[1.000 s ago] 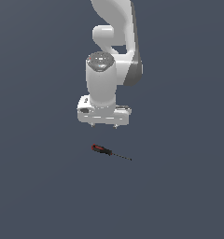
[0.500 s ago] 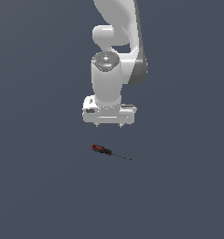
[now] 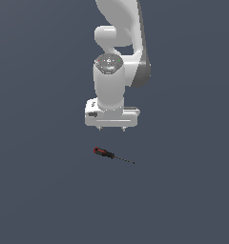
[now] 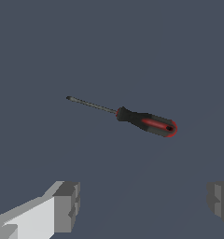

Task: Pick up the object and move it to a goal position.

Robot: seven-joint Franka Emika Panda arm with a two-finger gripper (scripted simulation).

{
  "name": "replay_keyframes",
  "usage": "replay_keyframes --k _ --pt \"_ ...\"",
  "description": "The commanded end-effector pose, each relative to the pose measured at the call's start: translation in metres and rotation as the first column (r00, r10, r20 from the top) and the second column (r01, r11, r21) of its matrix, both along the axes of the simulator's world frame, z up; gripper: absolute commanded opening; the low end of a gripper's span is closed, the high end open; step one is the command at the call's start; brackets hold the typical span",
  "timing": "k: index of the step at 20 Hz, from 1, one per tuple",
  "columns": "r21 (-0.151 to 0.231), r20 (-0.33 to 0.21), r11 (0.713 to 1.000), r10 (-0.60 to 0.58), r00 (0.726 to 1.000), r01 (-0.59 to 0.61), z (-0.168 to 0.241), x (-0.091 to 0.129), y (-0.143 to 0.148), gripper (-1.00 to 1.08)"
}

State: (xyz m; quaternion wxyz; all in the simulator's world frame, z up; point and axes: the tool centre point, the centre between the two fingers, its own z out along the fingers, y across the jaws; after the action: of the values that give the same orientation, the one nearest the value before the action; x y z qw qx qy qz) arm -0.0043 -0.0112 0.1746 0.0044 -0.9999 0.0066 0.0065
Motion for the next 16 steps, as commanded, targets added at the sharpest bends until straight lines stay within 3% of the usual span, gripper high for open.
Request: replay_keyframes --k 1,9,16 --pt "-0.001 0.0 1.0 0.026 1.0 -0.026 -0.002 0.001 0.0 1.0" --pt "-0.007 -0.001 0.986 0.169 0.986 -0.169 -0.014 0.008 0.0 1.0" --pt "-0.012 -0.004 0.935 0.356 0.935 -0.356 -0.03 0.017 0.0 1.0"
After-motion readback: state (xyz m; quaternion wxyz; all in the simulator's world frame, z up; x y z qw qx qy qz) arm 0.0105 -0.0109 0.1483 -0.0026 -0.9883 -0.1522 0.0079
